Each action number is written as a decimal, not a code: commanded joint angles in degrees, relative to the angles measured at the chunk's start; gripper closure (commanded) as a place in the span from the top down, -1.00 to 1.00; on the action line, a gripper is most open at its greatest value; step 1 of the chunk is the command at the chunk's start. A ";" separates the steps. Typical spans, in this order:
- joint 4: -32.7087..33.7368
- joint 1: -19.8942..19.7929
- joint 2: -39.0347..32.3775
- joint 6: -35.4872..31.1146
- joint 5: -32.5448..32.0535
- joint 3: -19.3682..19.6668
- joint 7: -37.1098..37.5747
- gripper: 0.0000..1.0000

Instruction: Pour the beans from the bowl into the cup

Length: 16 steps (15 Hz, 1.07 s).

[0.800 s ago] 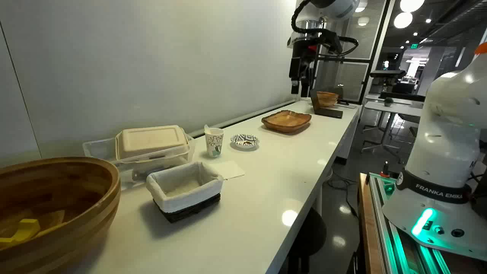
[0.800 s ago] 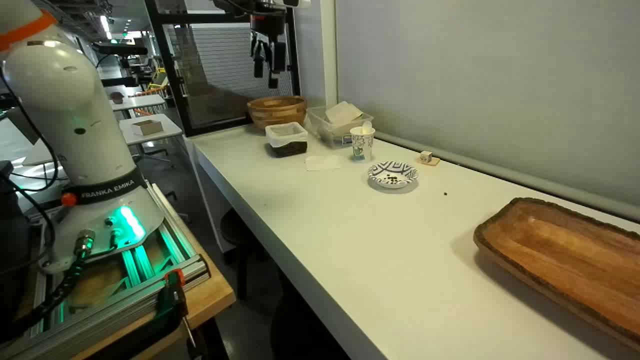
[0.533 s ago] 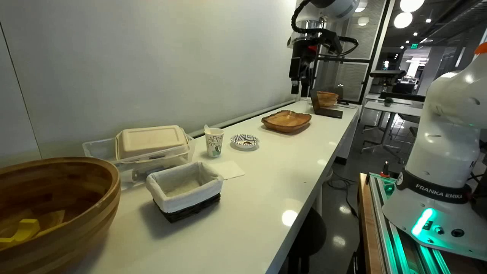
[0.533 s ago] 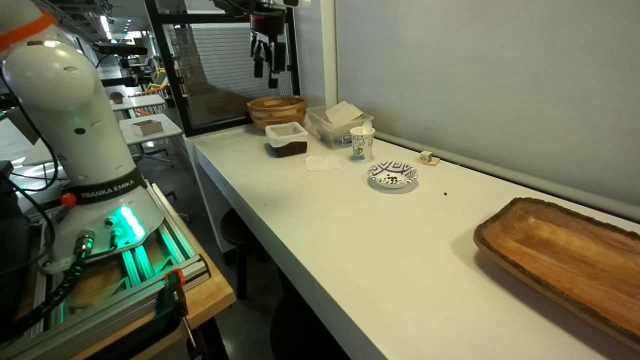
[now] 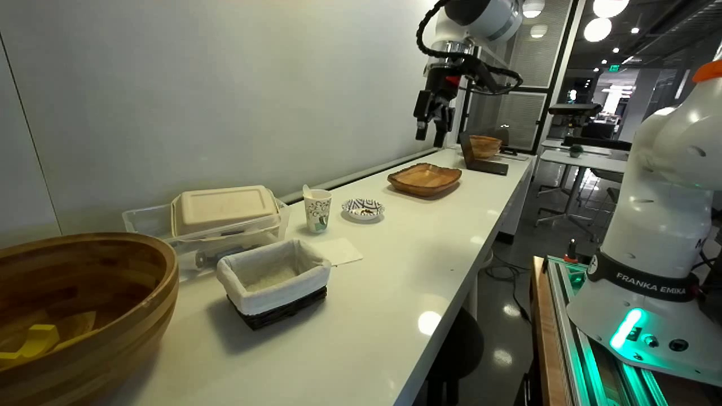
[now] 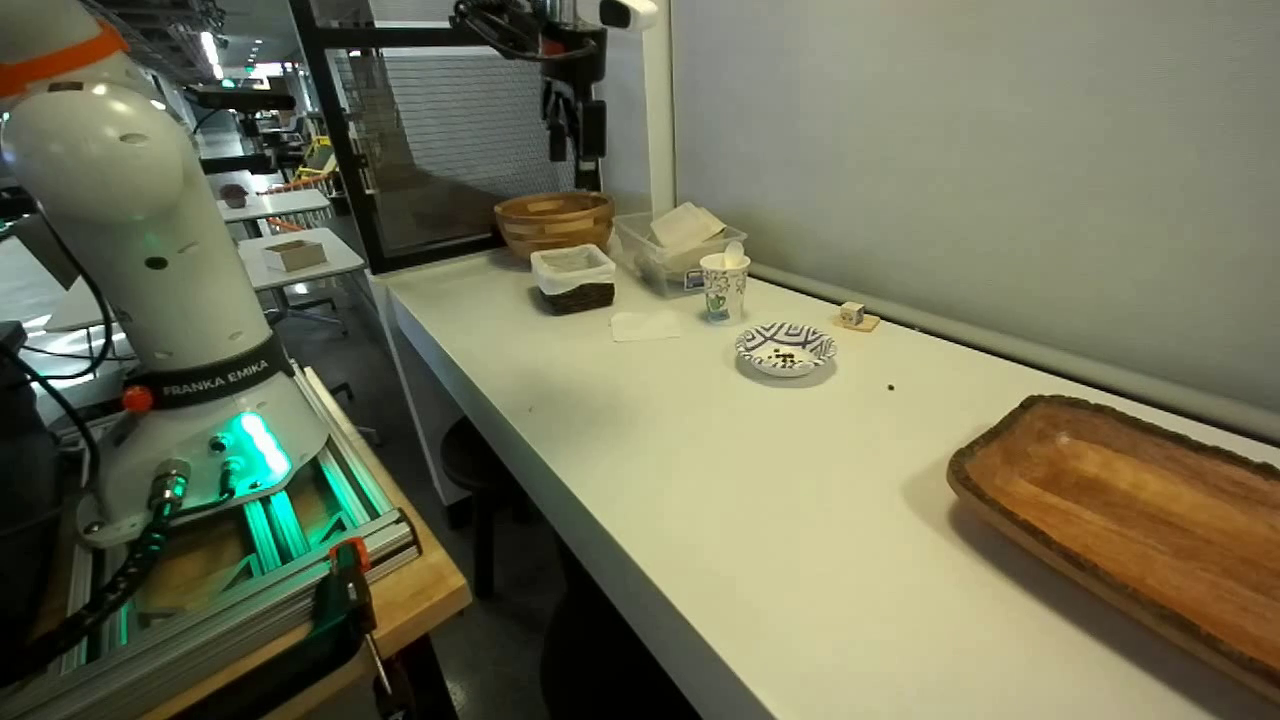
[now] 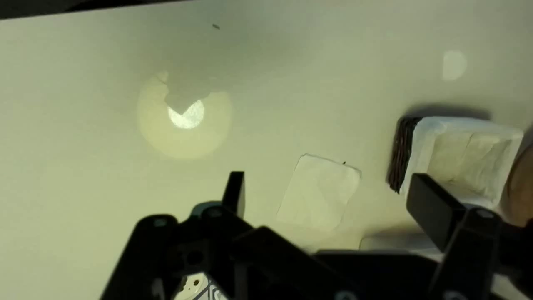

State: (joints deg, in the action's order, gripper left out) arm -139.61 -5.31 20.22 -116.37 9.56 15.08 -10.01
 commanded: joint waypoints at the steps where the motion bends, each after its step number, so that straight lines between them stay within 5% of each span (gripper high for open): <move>1: 3.98 -1.10 -9.73 -8.33 5.41 2.50 -5.88 1.00; 6: 12.26 -3.65 -24.67 -16.54 13.29 3.83 -14.44 1.00; 13: 29.95 -12.81 -42.50 -16.15 23.30 -3.42 -20.32 1.00; 14: 23.67 -12.02 -36.67 -16.83 19.23 -3.39 -17.87 1.00; 16: 27.77 -13.81 -40.47 -16.88 20.32 -4.80 -18.25 1.00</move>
State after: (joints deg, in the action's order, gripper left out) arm -111.76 -16.85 -20.52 -132.98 31.05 12.72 -29.01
